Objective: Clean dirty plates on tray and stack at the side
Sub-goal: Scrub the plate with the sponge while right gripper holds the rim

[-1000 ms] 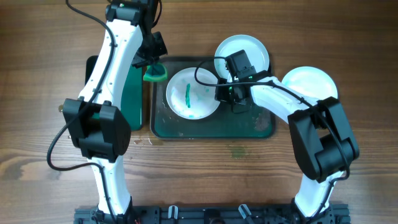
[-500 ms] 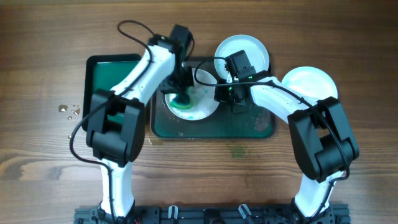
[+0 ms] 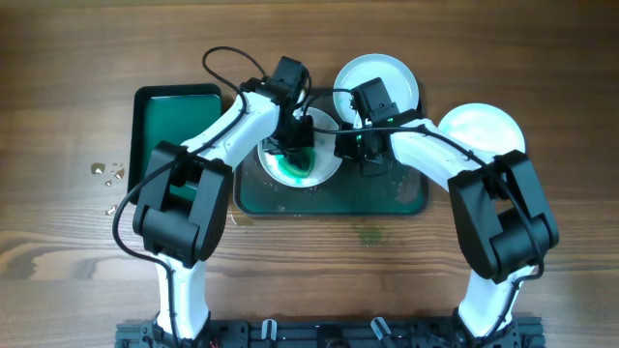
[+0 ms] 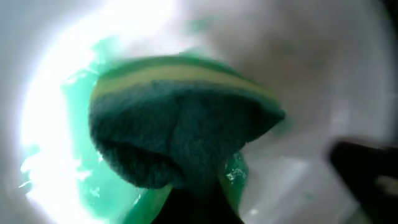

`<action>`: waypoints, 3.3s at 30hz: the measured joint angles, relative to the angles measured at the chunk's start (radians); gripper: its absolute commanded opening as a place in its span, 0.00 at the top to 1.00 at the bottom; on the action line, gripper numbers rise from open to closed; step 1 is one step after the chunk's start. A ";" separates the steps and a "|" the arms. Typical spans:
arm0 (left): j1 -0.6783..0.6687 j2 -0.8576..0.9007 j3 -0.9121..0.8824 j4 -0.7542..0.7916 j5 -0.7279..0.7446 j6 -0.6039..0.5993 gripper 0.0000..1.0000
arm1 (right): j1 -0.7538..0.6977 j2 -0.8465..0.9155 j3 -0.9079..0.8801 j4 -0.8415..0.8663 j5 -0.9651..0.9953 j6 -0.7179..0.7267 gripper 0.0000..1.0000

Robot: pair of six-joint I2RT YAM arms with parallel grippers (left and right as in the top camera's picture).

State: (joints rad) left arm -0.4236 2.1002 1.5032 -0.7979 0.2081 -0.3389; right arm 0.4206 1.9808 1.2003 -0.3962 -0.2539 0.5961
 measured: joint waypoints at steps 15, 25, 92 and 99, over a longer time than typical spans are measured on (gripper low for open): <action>0.090 0.000 0.029 -0.050 -0.173 -0.063 0.96 | 0.000 0.000 0.000 0.003 -0.010 -0.004 0.96; 0.138 0.000 0.036 -0.177 -0.076 0.017 0.96 | 0.016 0.000 0.001 0.006 -0.044 -0.014 0.96; -0.001 0.010 0.041 0.012 -0.228 -0.098 0.96 | 0.006 0.000 0.001 0.000 -0.075 -0.037 0.96; -0.001 0.010 0.046 -0.166 -0.354 -0.207 0.96 | 0.007 0.000 0.001 0.000 -0.076 -0.037 0.96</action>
State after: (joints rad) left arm -0.4244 2.1101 1.5494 -0.9638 -0.1459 -0.5457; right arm 0.4274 1.9808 1.2011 -0.3962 -0.3302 0.5591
